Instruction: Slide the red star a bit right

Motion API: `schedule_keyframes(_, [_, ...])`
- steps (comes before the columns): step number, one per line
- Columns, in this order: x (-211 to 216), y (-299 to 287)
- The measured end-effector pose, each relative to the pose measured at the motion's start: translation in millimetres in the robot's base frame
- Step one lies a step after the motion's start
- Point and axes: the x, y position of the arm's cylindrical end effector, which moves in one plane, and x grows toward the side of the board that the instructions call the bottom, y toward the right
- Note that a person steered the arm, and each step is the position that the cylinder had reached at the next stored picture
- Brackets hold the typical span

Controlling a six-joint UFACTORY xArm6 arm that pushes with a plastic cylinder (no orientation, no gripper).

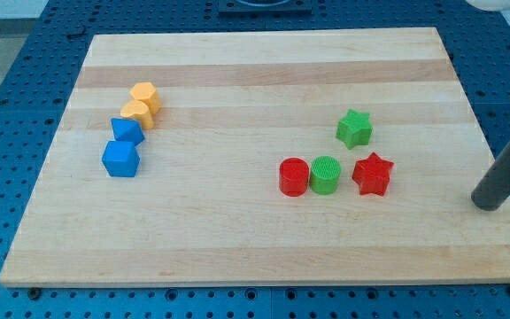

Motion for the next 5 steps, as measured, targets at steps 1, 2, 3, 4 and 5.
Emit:
schedule_keyframes(1, [2.3, -1.6])
schedule_keyframes(2, [3.6, -9.8])
schedule_keyframes(3, [3.6, -27.2])
schedule_keyframes(4, [2.5, -48.3])
schedule_keyframes(5, [-7.1, -64.9])
